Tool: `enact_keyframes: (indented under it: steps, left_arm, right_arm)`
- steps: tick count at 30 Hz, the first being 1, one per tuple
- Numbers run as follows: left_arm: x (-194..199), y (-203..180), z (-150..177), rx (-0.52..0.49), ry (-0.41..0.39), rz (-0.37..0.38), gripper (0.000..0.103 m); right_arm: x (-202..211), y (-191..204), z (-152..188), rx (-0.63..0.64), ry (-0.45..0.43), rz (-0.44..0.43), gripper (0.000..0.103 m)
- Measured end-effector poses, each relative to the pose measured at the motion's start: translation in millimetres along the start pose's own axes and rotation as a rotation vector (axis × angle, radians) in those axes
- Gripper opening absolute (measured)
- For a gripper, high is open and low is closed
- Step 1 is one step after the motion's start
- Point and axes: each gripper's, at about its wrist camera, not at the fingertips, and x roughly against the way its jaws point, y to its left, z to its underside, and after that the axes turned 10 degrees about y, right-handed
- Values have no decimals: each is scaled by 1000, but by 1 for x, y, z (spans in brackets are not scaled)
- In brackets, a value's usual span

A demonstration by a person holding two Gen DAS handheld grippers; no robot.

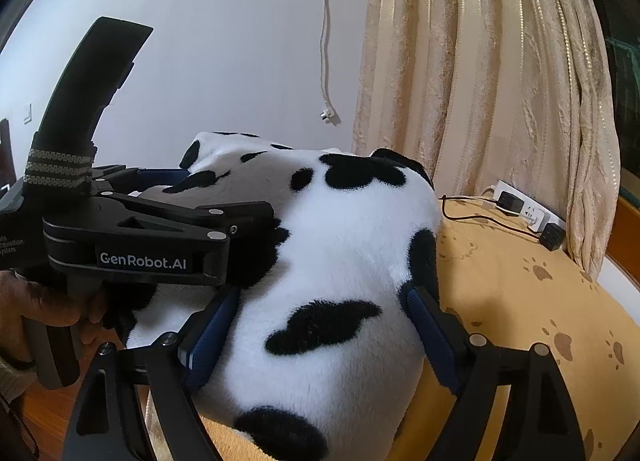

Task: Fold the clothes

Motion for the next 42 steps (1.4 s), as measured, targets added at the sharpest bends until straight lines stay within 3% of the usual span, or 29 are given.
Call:
enact_keyframes:
  steps: [16,21,24,28,31,37,42]
  left_arm:
    - [2,-3,1,-10,11,-3,103]
    - [7,2,0,17,3,11,103]
    - [11,-1,2,16,-3,-9,103]
    - [15,-9,5,-1,-7,-64,103]
    - [26,-6,6,64,-18,-62,103]
    - [38,7,-17,169,-35,10,103]
    - [14,22,-47,201,8,-90,103]
  right_arm:
    - [10,-3,13,-45,19,-16,88]
    - [18,-24,26,-158,96,-131,92]
    - [28,-37,42,-224,95,-172,92]
    - [43,-33,55,-188,89,-120,92]
    - [58,-29,58,-146,51,-57,92]
    - [84,-56,21,-172,-65,-15,92]
    - [68,-79,-34,-214,-54,22,92]
